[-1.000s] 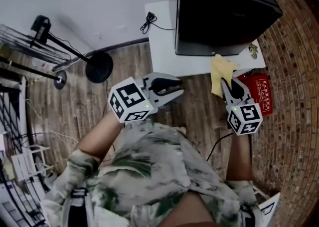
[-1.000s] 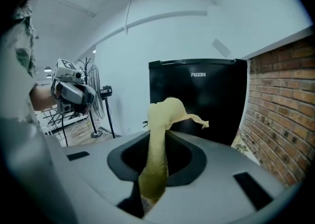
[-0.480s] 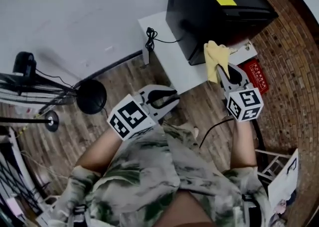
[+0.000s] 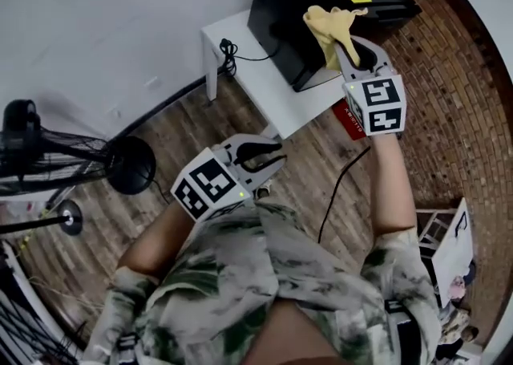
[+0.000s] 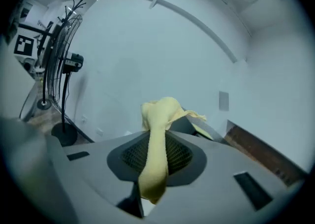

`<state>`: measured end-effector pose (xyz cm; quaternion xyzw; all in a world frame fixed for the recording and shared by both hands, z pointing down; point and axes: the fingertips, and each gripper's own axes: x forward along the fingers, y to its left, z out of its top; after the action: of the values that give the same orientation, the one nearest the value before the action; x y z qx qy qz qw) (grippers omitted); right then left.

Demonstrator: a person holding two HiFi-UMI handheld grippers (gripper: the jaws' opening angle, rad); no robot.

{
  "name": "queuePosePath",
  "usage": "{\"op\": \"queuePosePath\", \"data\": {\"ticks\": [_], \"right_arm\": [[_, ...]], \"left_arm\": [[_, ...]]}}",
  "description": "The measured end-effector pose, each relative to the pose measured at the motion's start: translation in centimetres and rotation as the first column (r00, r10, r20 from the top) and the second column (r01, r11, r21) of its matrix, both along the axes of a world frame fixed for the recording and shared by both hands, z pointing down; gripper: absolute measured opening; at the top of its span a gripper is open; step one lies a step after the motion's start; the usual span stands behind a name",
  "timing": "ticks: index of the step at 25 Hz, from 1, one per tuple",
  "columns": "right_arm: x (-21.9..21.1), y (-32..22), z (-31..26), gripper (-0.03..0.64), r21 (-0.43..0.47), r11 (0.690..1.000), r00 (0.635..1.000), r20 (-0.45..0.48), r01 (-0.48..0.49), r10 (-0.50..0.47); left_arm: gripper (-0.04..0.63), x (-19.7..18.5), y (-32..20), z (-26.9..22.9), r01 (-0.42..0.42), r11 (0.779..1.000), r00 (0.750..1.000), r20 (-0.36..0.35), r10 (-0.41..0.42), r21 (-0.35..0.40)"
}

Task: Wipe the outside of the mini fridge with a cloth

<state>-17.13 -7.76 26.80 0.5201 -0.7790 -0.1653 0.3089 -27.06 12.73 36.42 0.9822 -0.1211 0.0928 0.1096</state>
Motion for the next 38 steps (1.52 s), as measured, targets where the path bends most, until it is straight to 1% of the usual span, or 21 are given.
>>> {"op": "queuePosePath", "data": {"ticks": [3,6,8,11,14,17,21,24,29,33,38], "right_arm": [[-0.3,-2.6,-2.1,0.086,0.062,0.997,0.991,-0.119,-0.049,0.056],[0.2,-5.1,-3.6,0.086,0.121,0.986,0.962,-0.235,-0.116,0.142],[0.5,-6.3,-3.9,0.086,0.150,0.976,0.936,-0.290,-0.159,0.197],[0.6,-7.9,-3.5,0.086,0.164,0.967,0.908,-0.344,-0.194,0.240],[0.1,-9.7,-2.8,0.086,0.169,0.962,0.884,-0.383,-0.217,0.267],[0.5,-10.9,-1.2,0.086,0.155,0.958,0.859,-0.424,-0.242,0.286],[1.1,-12.1,1.6,0.086,0.118,0.952,0.845,-0.440,-0.282,0.305],[1.2,-12.5,3.9,0.086,0.088,0.950,0.837,-0.454,-0.299,0.306],[1.4,-13.0,7.6,0.086,0.072,0.944,0.800,-0.511,-0.323,0.313],[1.3,-13.3,10.9,0.086,0.033,0.942,0.794,-0.528,-0.334,0.300],[1.2,-13.9,14.3,0.086,-0.013,0.936,0.792,-0.537,-0.352,0.291]], "left_arm": [[0.086,-0.6,0.5,0.1,-0.025,1.000,1.000,-0.013,0.025,-0.004],[0.086,-1.0,0.7,0.2,-0.029,0.999,0.999,-0.031,0.029,-0.019],[0.086,-1.6,0.8,0.4,-0.028,0.999,0.999,-0.031,0.028,-0.017],[0.086,-2.5,0.6,0.4,-0.022,1.000,0.999,-0.032,0.021,-0.013],[0.086,-3.7,-0.2,0.3,-0.002,1.000,1.000,-0.031,0.001,-0.020],[0.086,-4.1,-0.6,0.2,0.012,1.000,0.999,-0.031,-0.013,-0.017],[0.086,-4.9,-0.7,1.3,0.019,1.000,1.000,-0.015,-0.019,-0.024],[0.086,-5.3,-1.1,1.3,0.024,0.999,1.000,-0.017,-0.025,-0.033],[0.086,-5.6,-1.1,2.0,0.015,0.999,1.000,0.001,-0.015,-0.048],[0.086,-5.7,-1.2,1.8,0.017,0.998,1.000,-0.011,-0.018,-0.052],[0.086,-6.5,-1.6,2.5,0.031,0.997,1.000,0.002,-0.031,-0.067]]}}
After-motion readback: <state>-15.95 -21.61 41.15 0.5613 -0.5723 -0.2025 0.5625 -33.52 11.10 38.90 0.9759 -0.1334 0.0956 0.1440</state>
